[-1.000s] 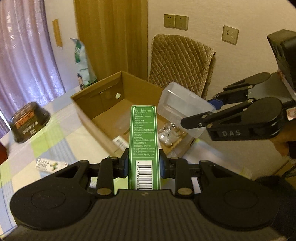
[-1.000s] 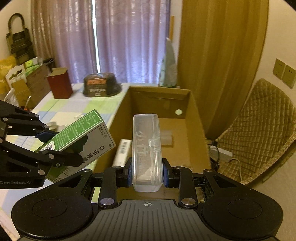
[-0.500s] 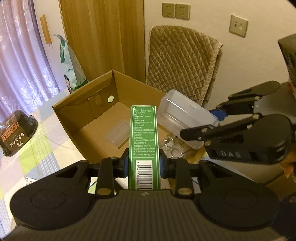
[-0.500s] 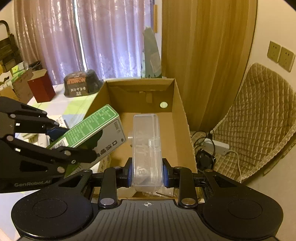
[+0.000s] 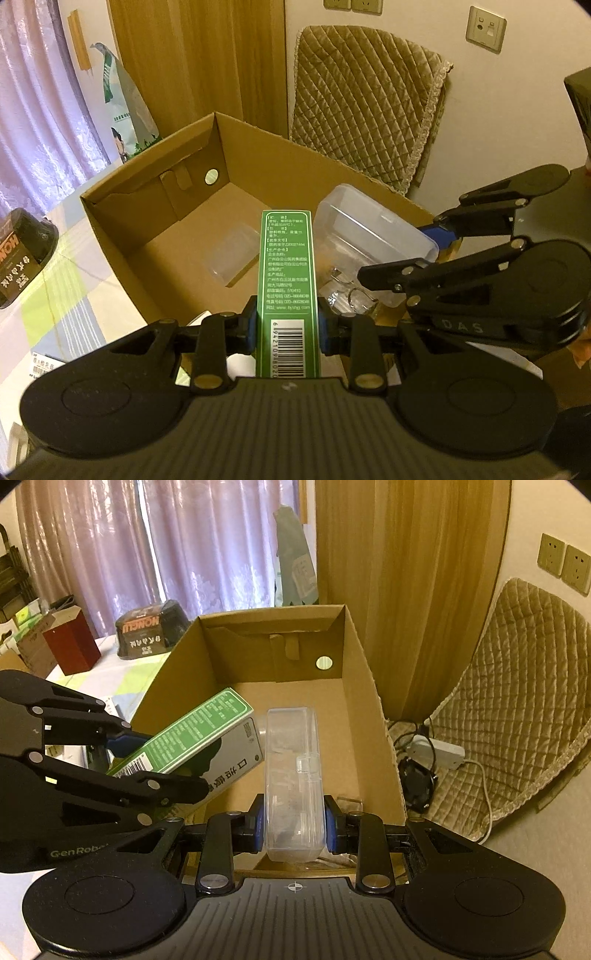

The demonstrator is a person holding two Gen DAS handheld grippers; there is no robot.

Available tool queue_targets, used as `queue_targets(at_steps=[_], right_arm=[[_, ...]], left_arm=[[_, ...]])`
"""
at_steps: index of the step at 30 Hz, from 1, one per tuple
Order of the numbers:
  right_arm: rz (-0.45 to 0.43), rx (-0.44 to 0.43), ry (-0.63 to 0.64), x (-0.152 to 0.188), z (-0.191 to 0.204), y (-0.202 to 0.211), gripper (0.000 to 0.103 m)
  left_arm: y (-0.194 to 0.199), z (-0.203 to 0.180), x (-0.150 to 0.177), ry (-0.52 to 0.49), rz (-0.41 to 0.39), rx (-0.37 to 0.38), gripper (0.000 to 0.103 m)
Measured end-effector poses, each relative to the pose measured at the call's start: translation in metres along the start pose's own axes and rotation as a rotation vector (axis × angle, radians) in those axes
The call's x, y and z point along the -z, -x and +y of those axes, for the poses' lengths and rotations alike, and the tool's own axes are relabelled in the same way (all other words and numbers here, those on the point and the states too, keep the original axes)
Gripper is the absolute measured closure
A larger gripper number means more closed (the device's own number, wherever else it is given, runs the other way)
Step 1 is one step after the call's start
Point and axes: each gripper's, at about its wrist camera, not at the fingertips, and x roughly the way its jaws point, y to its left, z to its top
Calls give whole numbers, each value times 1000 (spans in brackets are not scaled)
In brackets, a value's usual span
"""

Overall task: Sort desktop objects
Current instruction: 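Lower the green box into the cardboard box and open the left tool, then lower the clear case into the cardboard box and open the right tool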

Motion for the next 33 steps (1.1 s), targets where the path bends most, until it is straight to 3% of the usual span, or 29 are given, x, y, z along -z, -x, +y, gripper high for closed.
queue_targets(at_steps=[33], right_arm=[[10,5,7,-2,6,-9,74]], left_arm=[[15,10,12,23,-22,-11,73]])
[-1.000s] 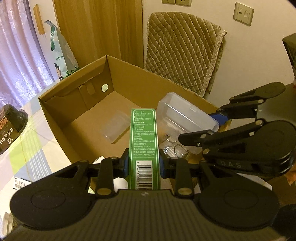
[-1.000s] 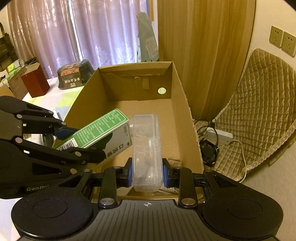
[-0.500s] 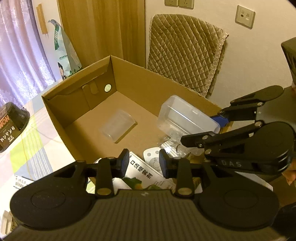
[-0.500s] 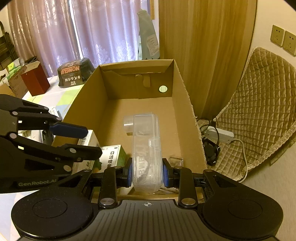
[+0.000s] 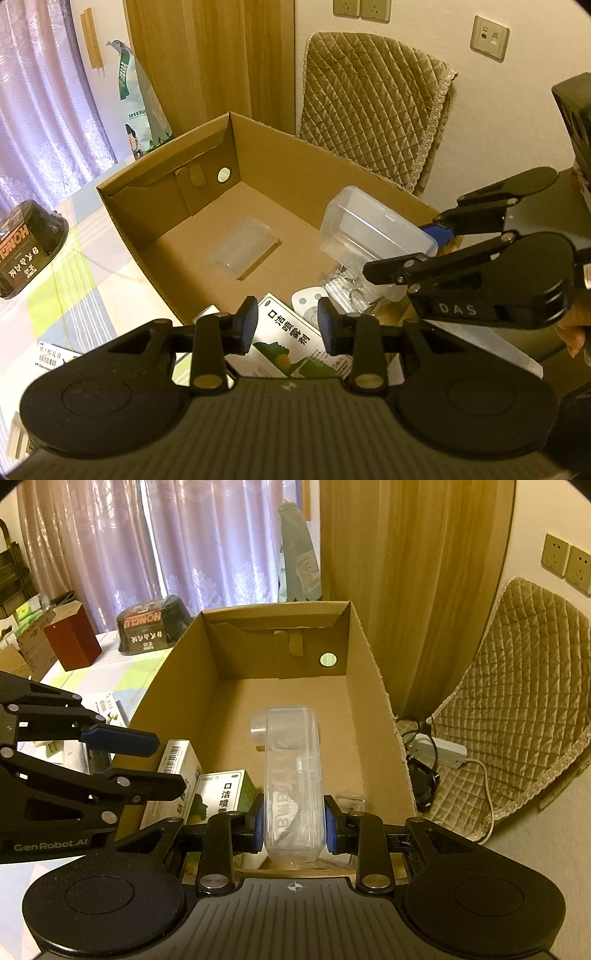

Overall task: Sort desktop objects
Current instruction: 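Lower the clear case into the cardboard box and open the right tool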

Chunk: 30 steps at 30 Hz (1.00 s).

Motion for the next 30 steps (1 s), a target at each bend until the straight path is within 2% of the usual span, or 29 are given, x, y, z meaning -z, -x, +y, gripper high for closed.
queue_targets(at_steps=[21,30], right_arm=[[23,33,-58,3,-12,-6,73],[-1,31,-65,8,-11,2,73]], left_arm=[[3,6,3,9,3,1,73],[6,7,5,15,3,1,73]])
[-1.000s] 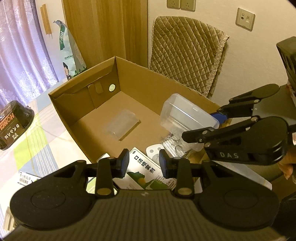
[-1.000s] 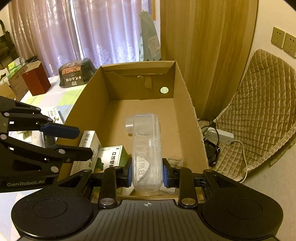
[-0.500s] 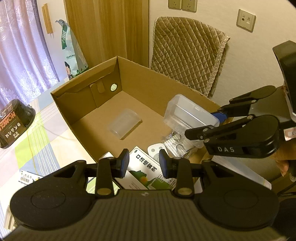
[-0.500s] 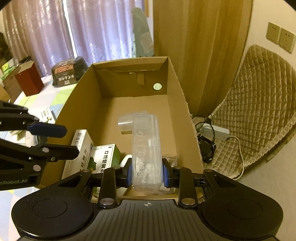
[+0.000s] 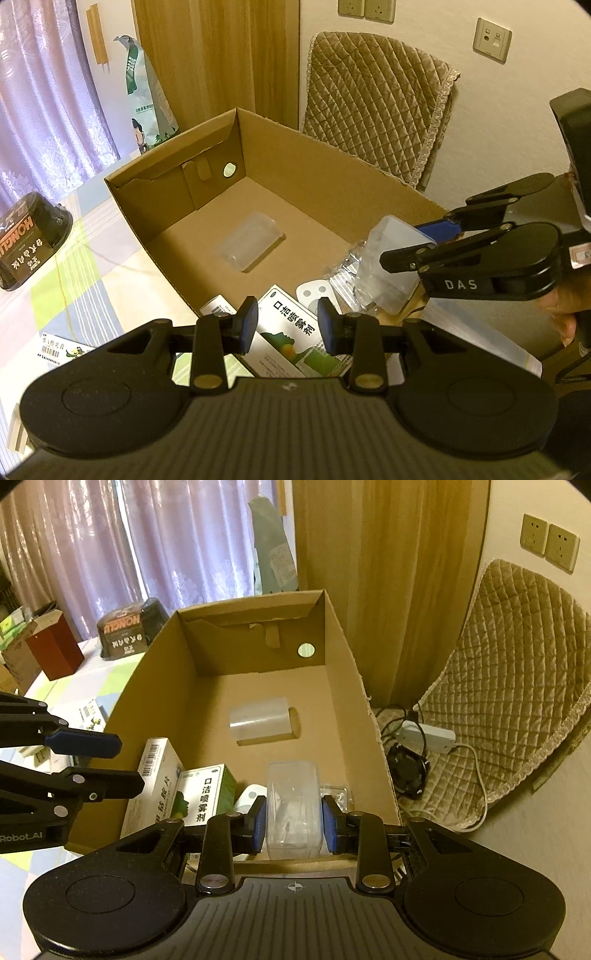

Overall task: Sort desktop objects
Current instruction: 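Lower the clear case into the cardboard box and open the right tool, then move both tools back from the cardboard box to the table objects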

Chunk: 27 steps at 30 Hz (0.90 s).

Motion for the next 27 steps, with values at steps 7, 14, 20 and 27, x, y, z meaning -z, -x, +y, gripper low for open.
queue_targets(at_steps=[7,14,20,27], right_arm=[[-66,-6,7,-3,7,17,17],[-78,0,1,-1,12,31,17],[-72,2,1,5,18,43,17],[-63,-1,16,14,30,57,17]], left_arm=[[8,2,3,5,-5,-7,73],[21,3,8,12,-15,-18,73],[37,5,16,25,-24,-26,73],[59,7,29,46,-35,-36,73]])
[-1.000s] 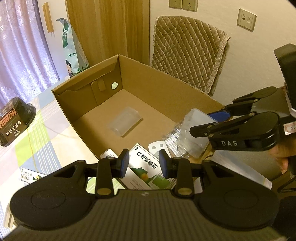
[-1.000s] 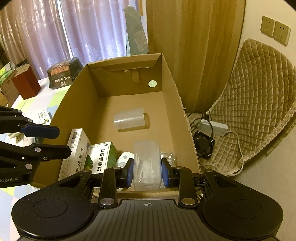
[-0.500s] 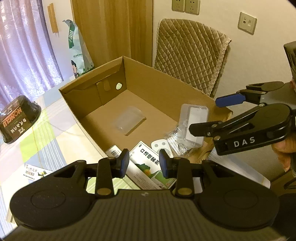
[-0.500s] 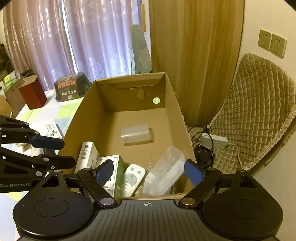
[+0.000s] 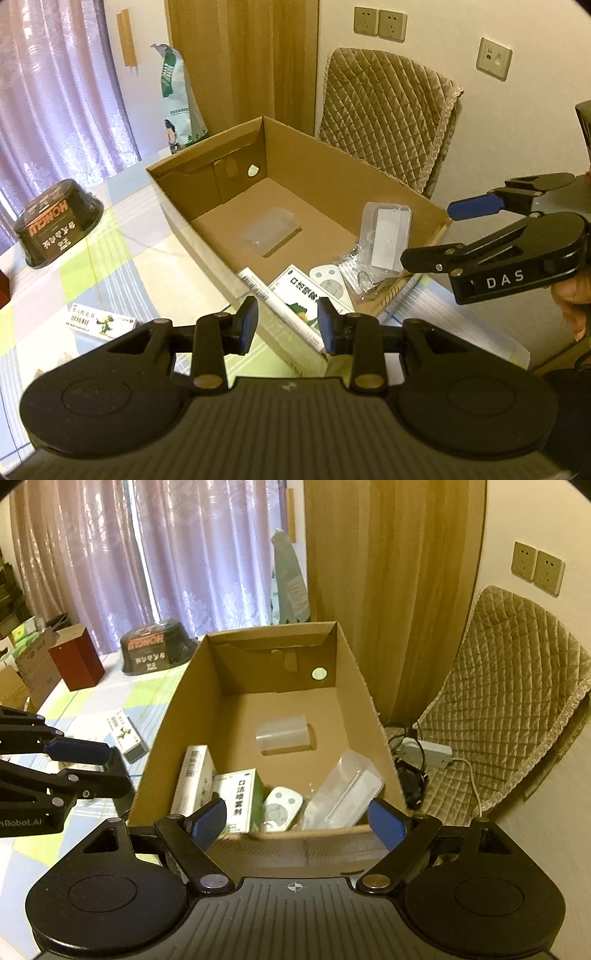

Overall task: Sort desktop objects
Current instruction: 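Move both tools back from the cardboard box to the table objects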

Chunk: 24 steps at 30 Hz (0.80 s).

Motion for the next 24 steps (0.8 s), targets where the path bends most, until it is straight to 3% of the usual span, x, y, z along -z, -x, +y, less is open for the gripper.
queue_targets(at_steps=[7,16,24], right_arm=[[0,-13,27,7,18,15,17],[-20,-68,70,13,57,32,17],[-38,-147,126,12,107,38,17]], left_arm=[[23,4,20,35,-8,-14,71],[62,26,76,134,4,-73,55],[94,59,127,239,13,-152,25]])
